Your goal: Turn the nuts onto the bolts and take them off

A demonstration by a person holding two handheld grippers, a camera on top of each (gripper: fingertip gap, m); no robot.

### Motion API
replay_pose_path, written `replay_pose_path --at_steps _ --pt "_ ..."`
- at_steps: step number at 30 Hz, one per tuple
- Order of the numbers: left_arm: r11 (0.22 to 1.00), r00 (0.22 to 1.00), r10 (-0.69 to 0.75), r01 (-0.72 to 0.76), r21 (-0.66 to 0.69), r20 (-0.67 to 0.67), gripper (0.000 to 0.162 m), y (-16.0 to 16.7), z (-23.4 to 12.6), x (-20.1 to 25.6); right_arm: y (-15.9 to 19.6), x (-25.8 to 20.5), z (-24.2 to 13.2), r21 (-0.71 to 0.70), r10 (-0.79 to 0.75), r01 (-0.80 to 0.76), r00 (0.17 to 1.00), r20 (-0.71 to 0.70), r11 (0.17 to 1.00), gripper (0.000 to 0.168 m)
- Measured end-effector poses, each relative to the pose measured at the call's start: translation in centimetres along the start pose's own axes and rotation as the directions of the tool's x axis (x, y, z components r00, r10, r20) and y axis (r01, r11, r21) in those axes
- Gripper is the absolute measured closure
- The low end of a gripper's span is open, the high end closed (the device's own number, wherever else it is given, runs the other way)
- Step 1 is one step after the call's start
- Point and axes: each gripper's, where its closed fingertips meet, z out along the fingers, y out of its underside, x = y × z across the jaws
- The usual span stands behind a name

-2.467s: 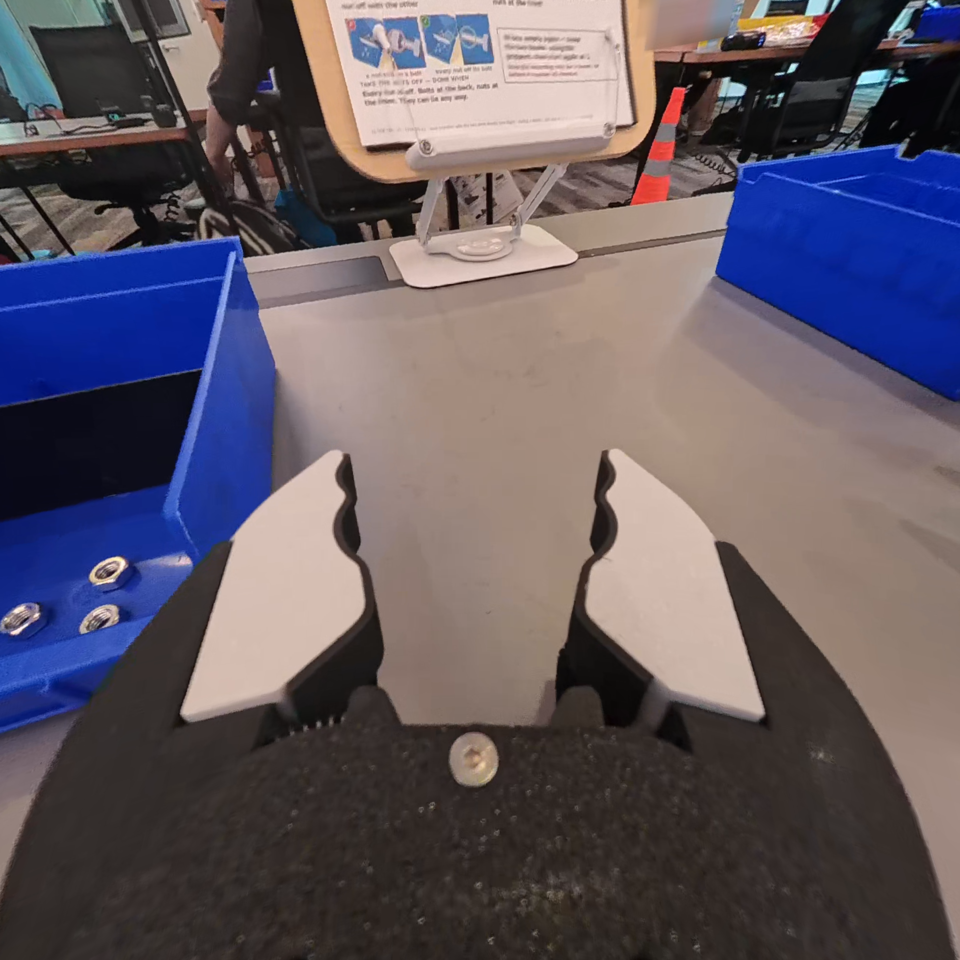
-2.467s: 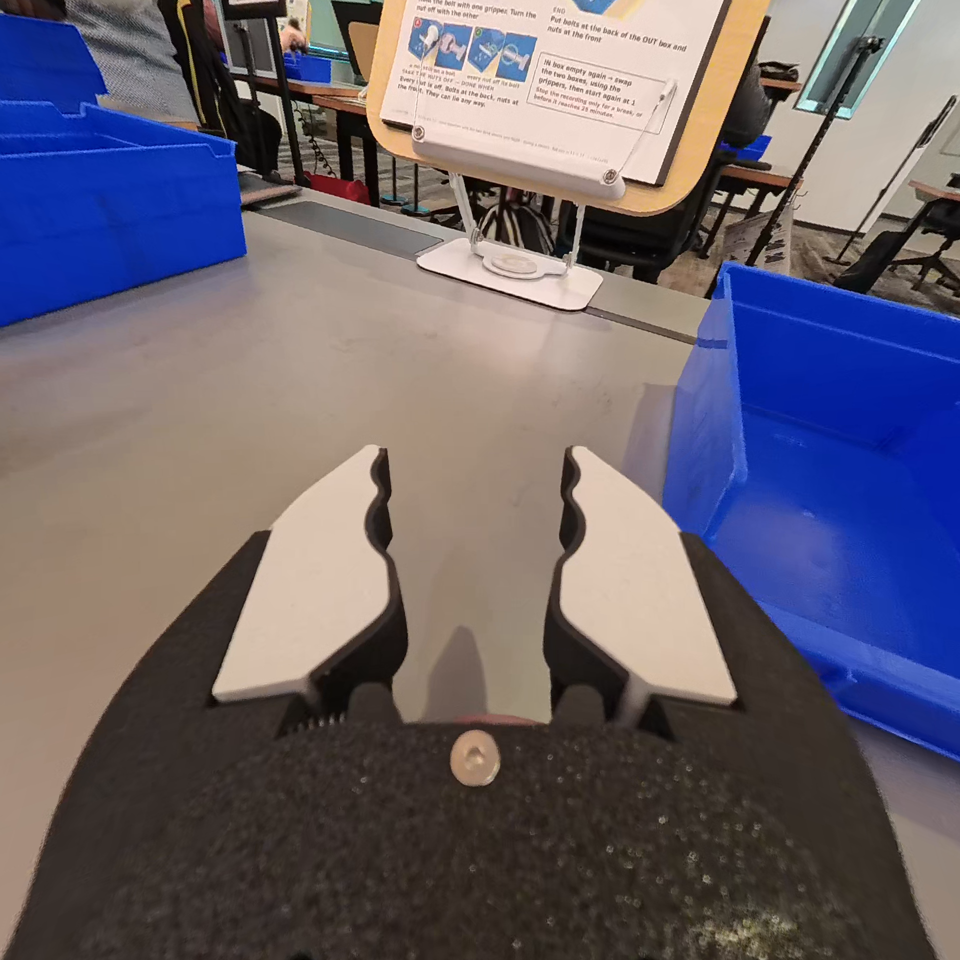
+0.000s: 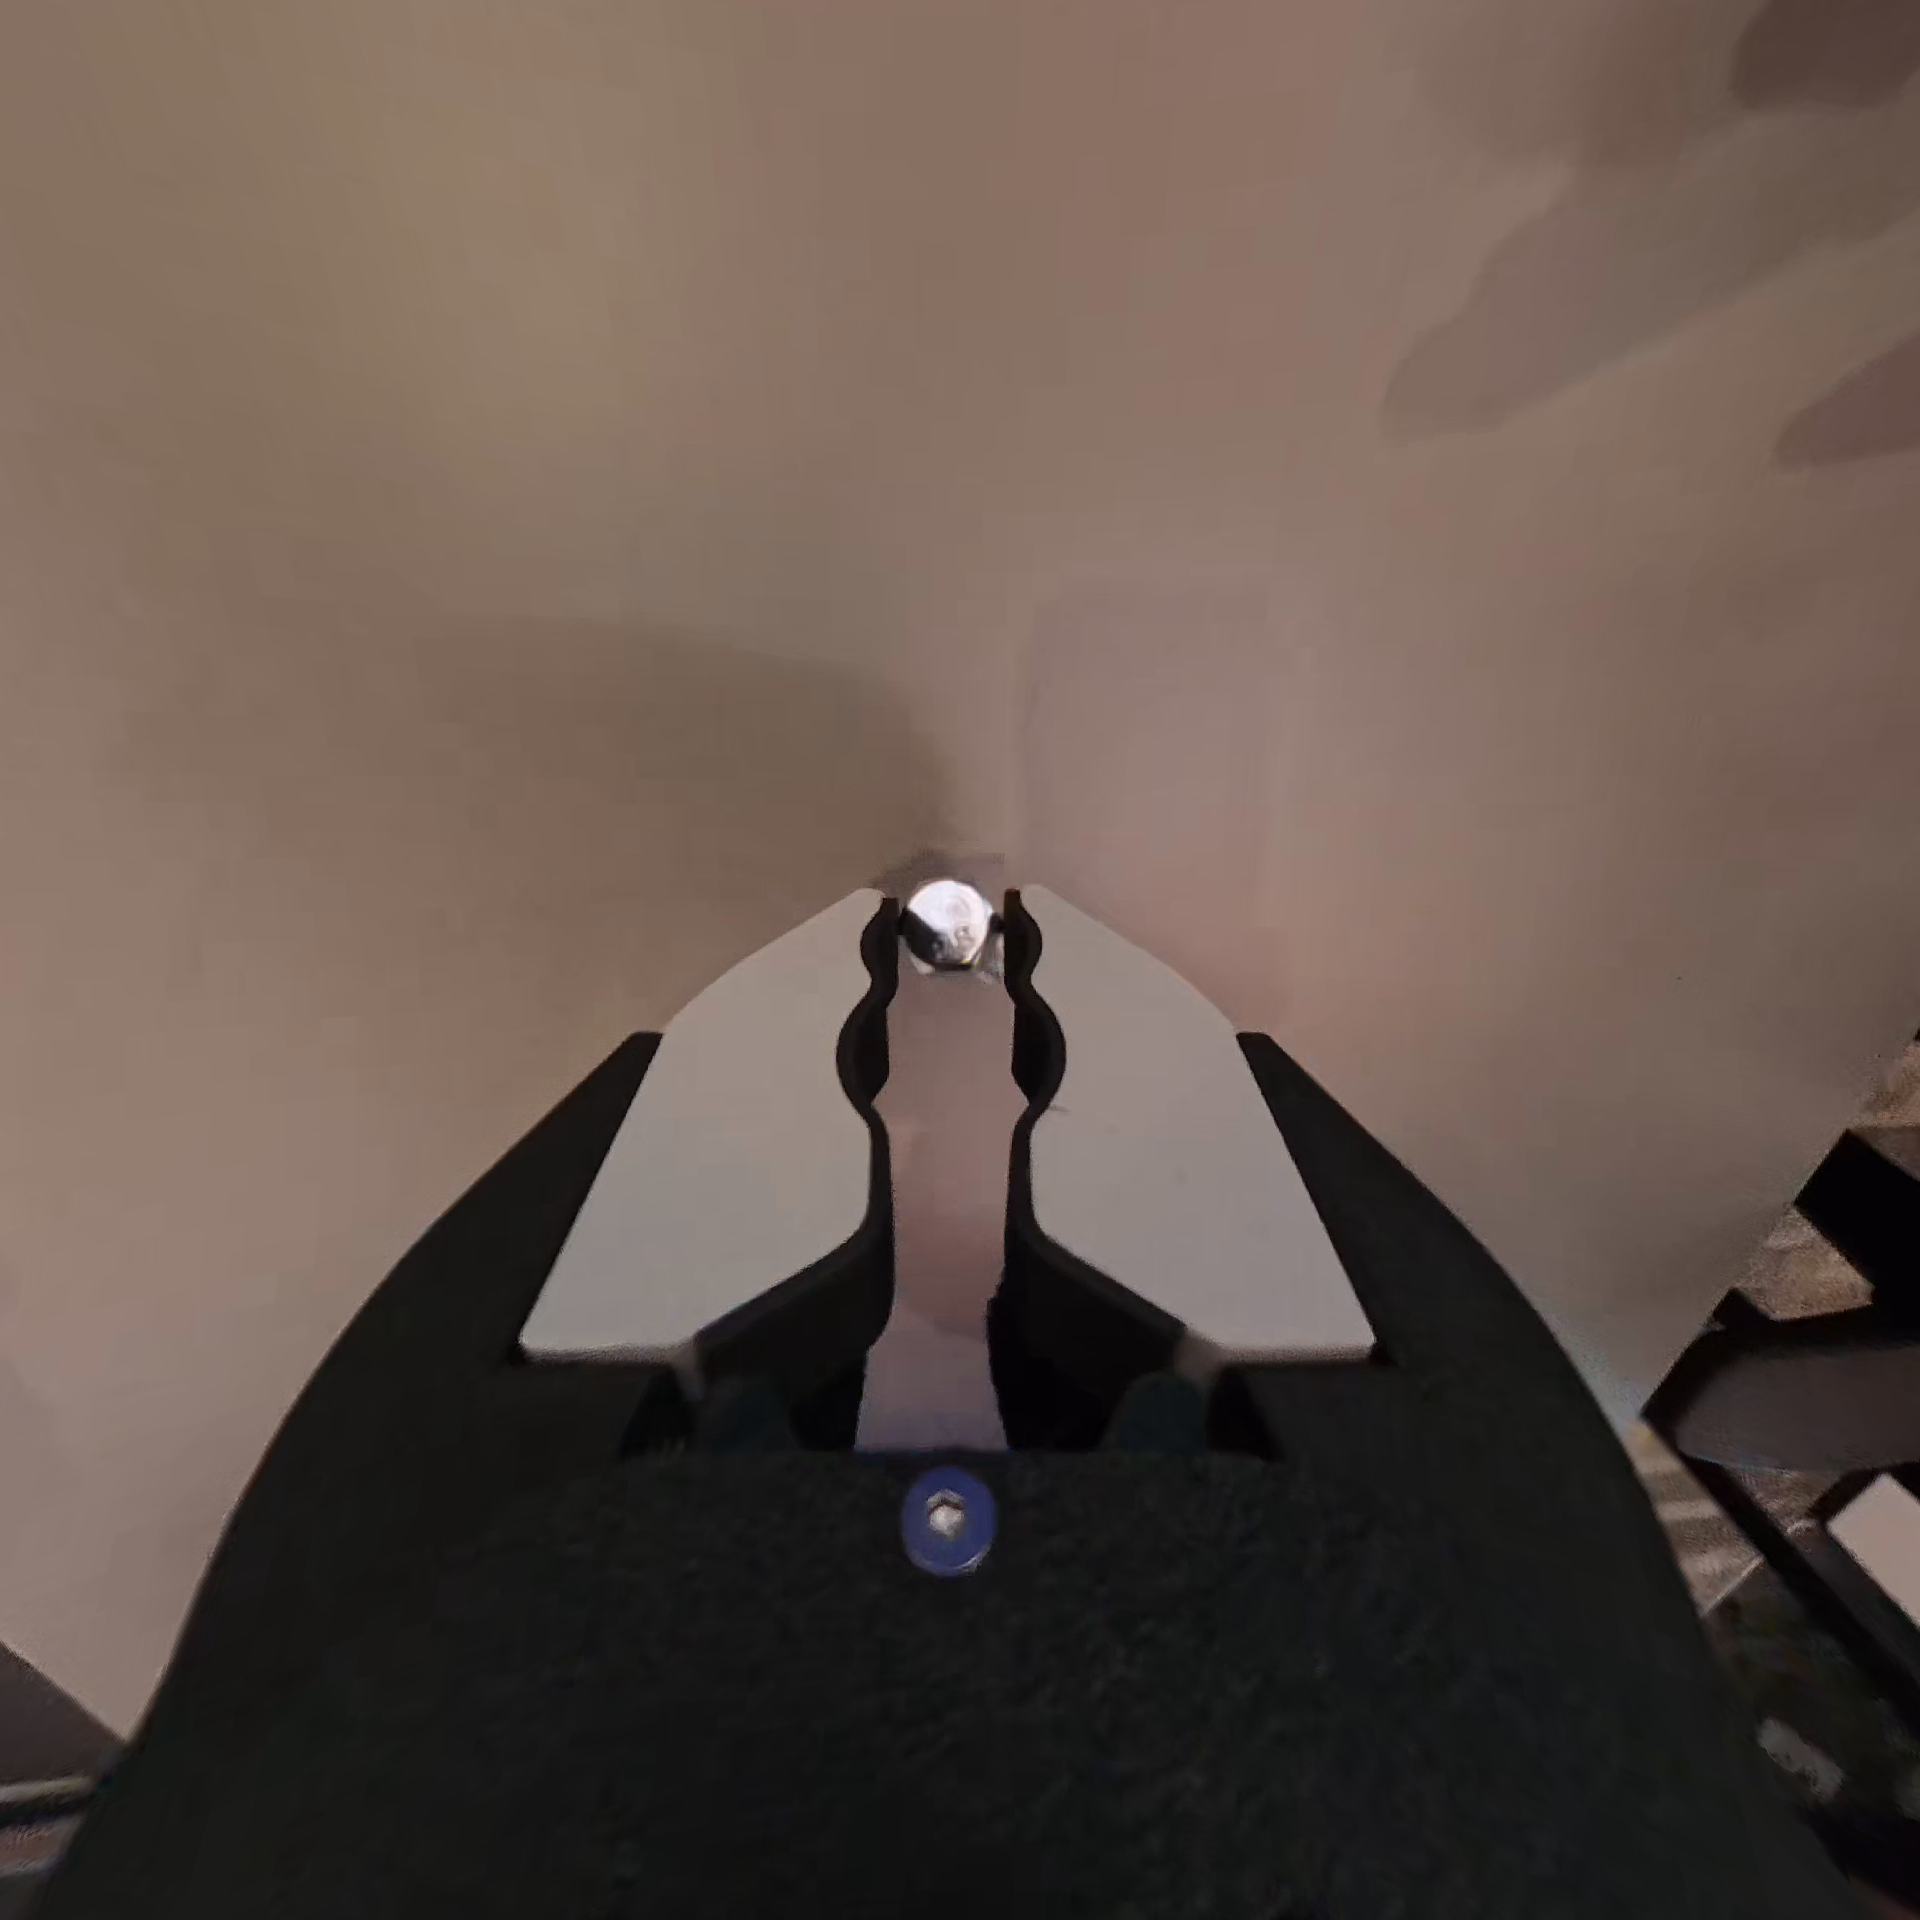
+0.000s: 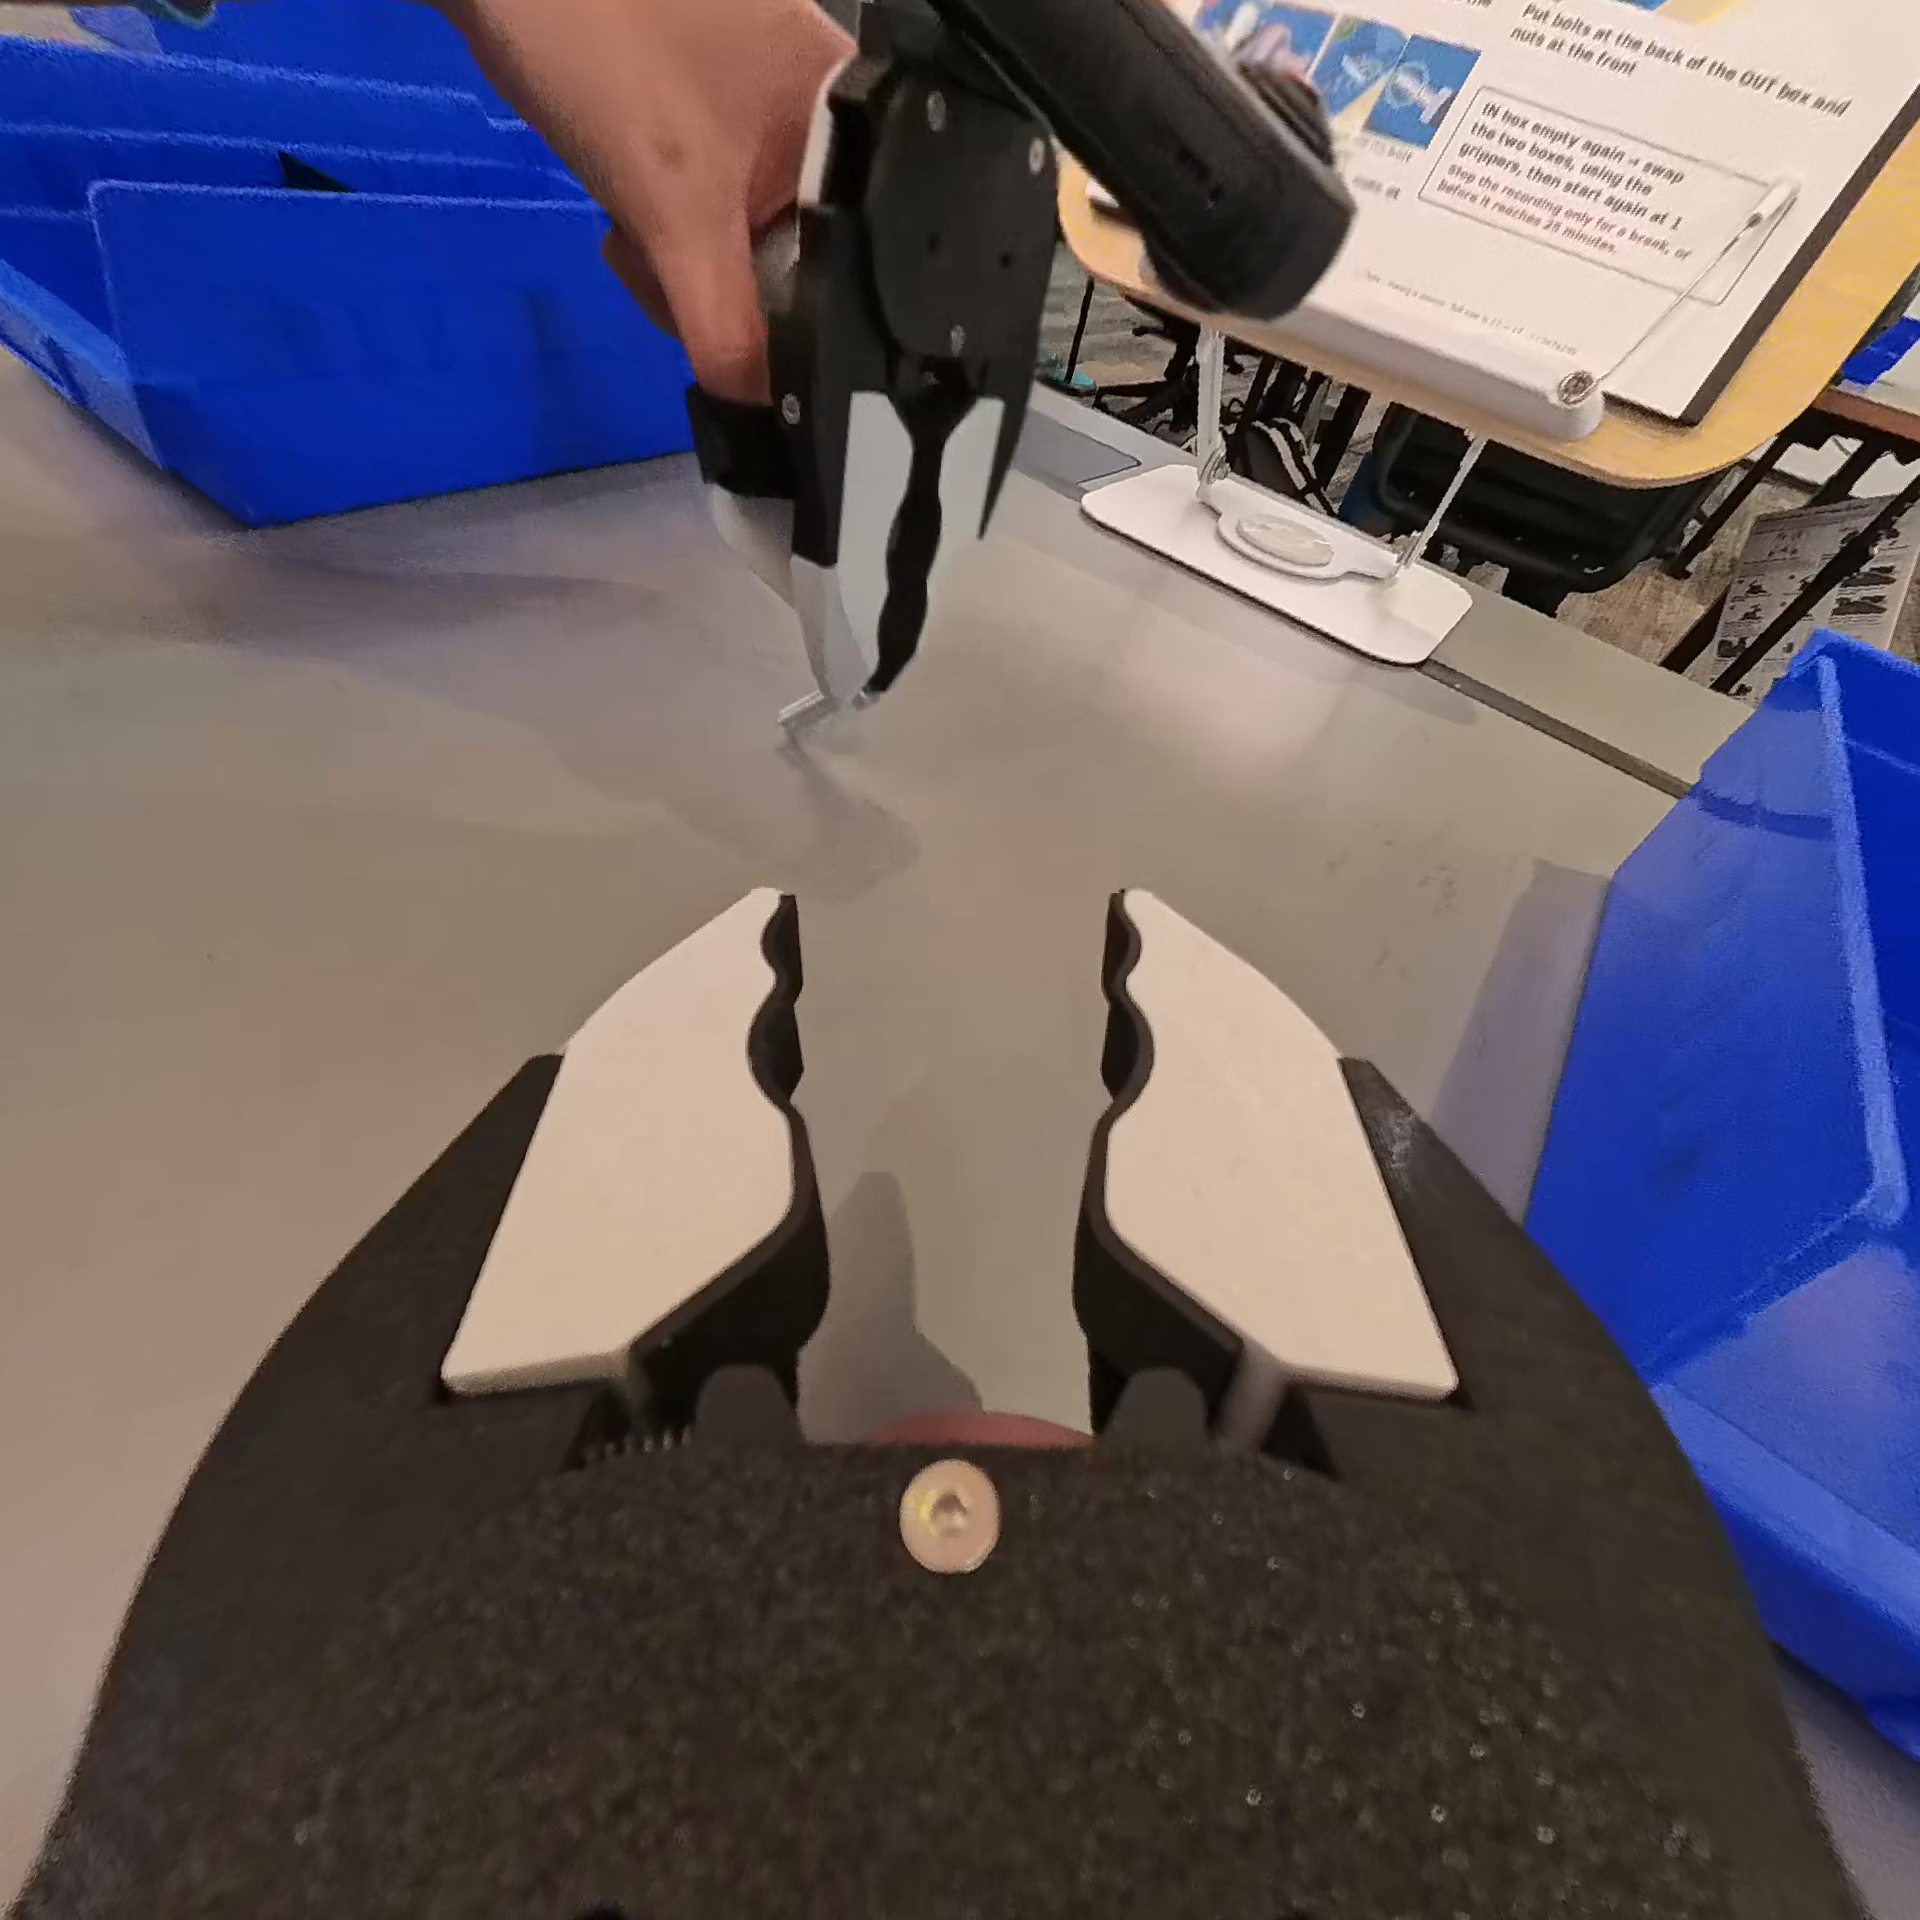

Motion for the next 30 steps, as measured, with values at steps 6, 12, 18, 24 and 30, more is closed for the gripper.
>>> replay_pose_path --at_steps 6,12,18,24,30 --pt "0.995 0.997 0.08 -0.08 -0.067 0.0 0.143 -1.7 2.0 0.5 0.5 -0.2 0.1 -0.033 0.029 -0.028 0.999 0.036 0.999 0.115" --pt "0.996 0.997 0.075 -0.074 0.049 -0.021 0.122 -1.8 0.6 2.1 1.2 -1.1 0.1 -0.067 -0.026 0.035 0.991 0.135 0.997 0.118" --pt "0.903 0.995 -0.029 -0.017 0.429 0.1 0.114 1.7 -6.9 7.6 1.5 -0.9 -0.4 -0.067 -0.018 0.032 0.98 0.198 0.997 0.118" --pt "0.8 0.88 -0.421 0.244 0.548 0.222 0.116 16.0 -13.1 10.4 1.3 -0.9 -0.6 -0.042 -0.029 0.038 0.98 0.198 0.998 0.118" --pt "0.723 0.697 -0.684 0.606 0.332 0.217 0.117 29.1 -8.6 7.3 1.0 -1.6 -0.3 -0.034 -0.047 0.055 0.976 0.215 0.998 0.119"
